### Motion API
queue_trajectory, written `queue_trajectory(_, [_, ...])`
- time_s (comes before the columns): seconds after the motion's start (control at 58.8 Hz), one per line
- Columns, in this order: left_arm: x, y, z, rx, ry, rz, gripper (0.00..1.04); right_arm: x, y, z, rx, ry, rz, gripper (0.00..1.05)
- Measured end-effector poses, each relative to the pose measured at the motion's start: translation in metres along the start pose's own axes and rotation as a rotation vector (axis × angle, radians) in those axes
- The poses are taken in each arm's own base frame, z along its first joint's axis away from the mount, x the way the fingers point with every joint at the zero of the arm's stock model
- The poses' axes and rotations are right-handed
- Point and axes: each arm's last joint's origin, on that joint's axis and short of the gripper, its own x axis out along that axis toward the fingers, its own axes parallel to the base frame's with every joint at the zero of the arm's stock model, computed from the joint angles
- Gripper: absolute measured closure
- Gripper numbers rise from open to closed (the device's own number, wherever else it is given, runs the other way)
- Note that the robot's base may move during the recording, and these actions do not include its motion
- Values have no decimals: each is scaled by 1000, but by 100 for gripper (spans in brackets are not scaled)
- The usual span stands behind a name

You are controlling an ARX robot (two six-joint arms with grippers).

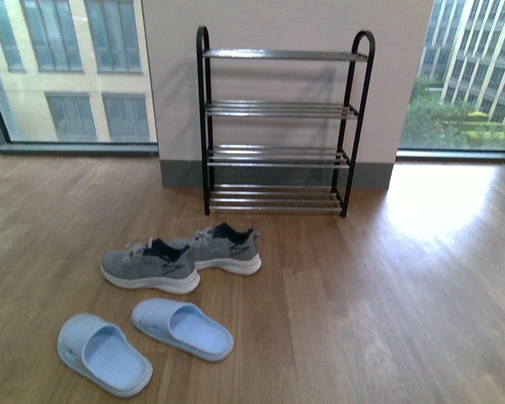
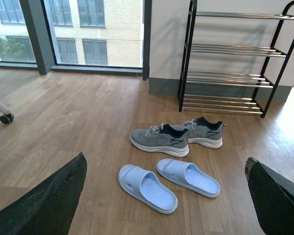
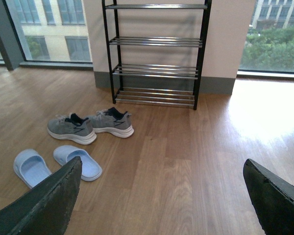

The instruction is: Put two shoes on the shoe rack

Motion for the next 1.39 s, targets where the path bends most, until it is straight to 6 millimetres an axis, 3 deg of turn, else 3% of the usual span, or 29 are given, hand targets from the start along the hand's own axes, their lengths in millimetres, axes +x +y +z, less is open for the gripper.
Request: queue_trajectory(1.394, [0, 0, 0, 0, 0, 0, 9, 0, 0, 0, 0, 0, -1, 9])
